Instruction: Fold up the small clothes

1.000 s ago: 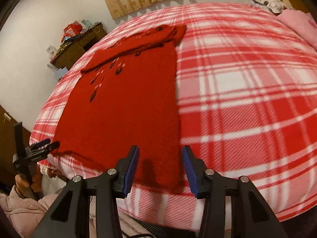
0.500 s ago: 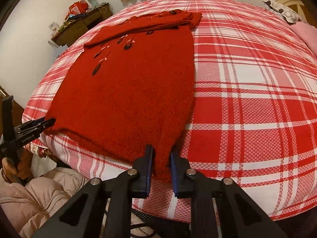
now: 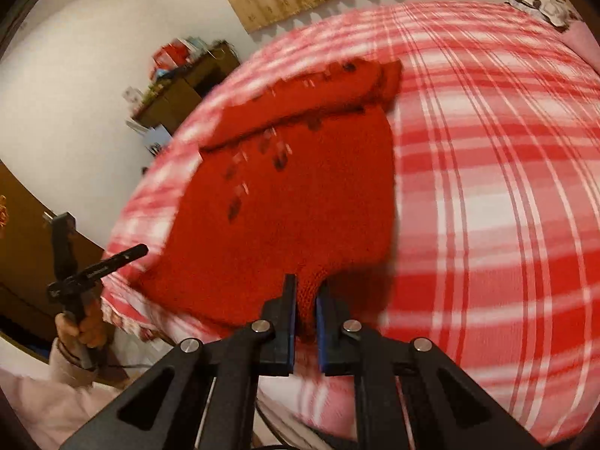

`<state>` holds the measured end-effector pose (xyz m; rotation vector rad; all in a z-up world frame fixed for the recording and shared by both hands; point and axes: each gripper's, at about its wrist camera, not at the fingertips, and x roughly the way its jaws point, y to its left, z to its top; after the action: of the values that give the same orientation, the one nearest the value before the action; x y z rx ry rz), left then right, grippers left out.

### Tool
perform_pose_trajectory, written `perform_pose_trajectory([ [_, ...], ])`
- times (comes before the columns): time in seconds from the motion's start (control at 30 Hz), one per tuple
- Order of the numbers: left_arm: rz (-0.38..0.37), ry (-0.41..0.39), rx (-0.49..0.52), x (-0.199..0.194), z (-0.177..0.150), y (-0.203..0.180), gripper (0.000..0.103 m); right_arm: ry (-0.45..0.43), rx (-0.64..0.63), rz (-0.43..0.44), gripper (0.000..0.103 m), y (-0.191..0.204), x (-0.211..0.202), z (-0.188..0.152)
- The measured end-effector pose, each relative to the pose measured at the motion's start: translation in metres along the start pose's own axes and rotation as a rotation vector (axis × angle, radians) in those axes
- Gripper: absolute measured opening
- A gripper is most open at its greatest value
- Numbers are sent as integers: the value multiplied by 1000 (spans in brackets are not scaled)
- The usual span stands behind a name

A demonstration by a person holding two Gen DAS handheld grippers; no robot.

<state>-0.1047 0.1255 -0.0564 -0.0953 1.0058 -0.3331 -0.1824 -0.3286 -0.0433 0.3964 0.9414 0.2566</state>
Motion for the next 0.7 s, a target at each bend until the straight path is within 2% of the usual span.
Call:
perform_pose_trajectory([
  [0.1, 19, -32, -3, 2, 33, 0, 9, -32, 6, 1, 8, -4, 15, 37],
  [0.2, 116, -64, 18, 13, 63, 1, 9, -41, 60, -9, 8, -16, 37, 66],
  [0.27, 116, -82, 29, 11, 72, 3, 9, -47, 75, -34, 8, -22, 55, 80],
  [0.33, 110, -104, 63, 5, 74, 3, 17, -48, 103, -54, 8, -31, 72, 90],
  [0.37, 109, -107, 77, 2, 71, 4, 36, -44, 121, -66, 8, -37, 80, 94],
  [0.4, 112, -106, 90, -1, 68, 5, 62, -36, 134, -82, 8, -42, 90, 96],
  [0.43, 111, -108, 100, -4, 60, 8, 72, -22, 140, -101, 8, -46, 100, 98],
  [0.47, 105, -108, 102, -6, 55, 9, 75, -8, 144, -106, 8, -49, 106, 99],
  [0.6, -16, -18, 40, -6, 22, 12, 75, 7, 120, -115, 8, -50, 118, 95],
  [0.7, -116, 148, -74, 24, -9, 17, 73, 8, 107, -124, 8, -48, 117, 95],
])
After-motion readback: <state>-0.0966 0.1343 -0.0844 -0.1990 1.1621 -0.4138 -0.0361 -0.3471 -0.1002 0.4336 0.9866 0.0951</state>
